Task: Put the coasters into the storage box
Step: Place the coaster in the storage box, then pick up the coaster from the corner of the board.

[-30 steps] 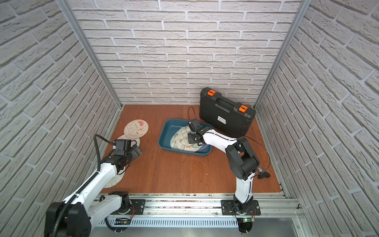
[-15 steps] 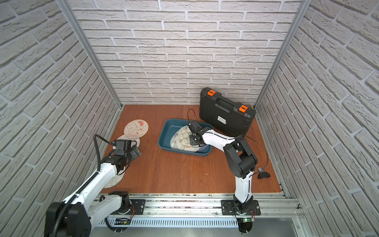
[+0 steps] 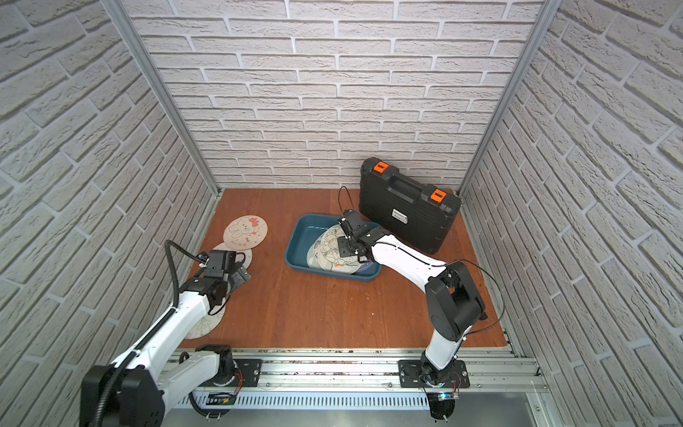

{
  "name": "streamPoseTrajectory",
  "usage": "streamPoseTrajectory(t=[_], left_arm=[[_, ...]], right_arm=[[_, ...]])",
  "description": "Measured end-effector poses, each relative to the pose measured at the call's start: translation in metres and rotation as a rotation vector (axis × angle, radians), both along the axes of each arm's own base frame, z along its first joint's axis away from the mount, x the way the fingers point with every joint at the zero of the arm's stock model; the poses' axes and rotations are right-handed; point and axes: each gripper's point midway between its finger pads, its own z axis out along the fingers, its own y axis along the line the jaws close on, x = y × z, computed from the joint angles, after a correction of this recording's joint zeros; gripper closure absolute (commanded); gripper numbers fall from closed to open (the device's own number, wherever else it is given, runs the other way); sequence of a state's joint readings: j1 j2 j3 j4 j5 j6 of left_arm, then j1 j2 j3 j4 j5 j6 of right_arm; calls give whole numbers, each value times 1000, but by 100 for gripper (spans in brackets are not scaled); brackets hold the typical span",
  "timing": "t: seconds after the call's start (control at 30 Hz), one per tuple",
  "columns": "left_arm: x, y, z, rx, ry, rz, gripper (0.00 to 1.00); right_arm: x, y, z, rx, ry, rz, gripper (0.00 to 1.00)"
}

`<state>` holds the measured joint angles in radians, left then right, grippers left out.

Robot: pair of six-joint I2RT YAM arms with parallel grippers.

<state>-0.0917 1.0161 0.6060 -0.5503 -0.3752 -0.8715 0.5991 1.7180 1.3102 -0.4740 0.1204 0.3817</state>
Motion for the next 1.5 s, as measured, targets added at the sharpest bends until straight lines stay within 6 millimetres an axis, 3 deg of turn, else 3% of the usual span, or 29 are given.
streamPoseTrajectory(t=[0.23, 0.43, 0.8, 0.93, 1.17, 1.5], left_arm=[[-10, 23, -5, 13, 91, 84, 2], [-24, 38, -22, -15, 181, 137, 2], [-42, 46, -52, -77, 309, 184, 2], [-40, 48, -61, -78, 370, 179, 2], [-31, 52, -59, -63, 382, 179, 2], [-40, 52, -68, -69, 441, 208, 5]], right_arm=[[-20, 58, 6, 68, 8, 180, 49], [-30, 84, -5, 98, 43, 266, 49], [-33, 94, -7, 130, 53, 298, 49], [-34, 95, -9, 143, 46, 304, 49], [-39, 93, -19, 141, 56, 307, 48], [-38, 93, -21, 147, 47, 308, 48]])
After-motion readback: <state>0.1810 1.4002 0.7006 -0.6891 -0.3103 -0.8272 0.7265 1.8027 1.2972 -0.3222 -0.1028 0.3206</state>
